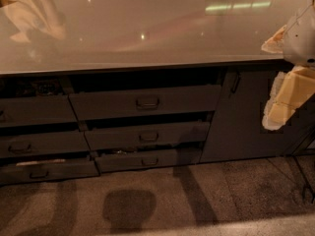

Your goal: Open top drawer

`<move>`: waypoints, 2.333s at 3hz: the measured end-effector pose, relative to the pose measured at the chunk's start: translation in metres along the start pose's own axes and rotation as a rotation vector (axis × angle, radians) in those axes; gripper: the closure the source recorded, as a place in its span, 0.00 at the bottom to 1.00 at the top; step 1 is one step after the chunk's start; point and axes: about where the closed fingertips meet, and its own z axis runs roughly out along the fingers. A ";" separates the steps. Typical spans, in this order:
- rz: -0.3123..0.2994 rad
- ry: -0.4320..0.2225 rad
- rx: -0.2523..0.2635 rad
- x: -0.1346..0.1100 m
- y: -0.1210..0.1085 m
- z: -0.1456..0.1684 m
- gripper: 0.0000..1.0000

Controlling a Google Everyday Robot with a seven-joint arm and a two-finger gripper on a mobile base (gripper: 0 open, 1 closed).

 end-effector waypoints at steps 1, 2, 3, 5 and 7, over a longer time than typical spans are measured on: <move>0.000 0.000 0.000 0.000 0.000 0.000 0.00; 0.034 0.012 -0.041 -0.010 -0.036 0.028 0.00; 0.061 0.002 -0.086 -0.033 -0.086 0.069 0.00; 0.048 0.007 -0.078 -0.039 -0.088 0.074 0.00; -0.241 0.178 -0.149 -0.066 -0.079 0.095 0.00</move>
Offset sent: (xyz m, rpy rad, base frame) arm 0.1467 0.0083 -0.0540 0.0231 0.1797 -0.0968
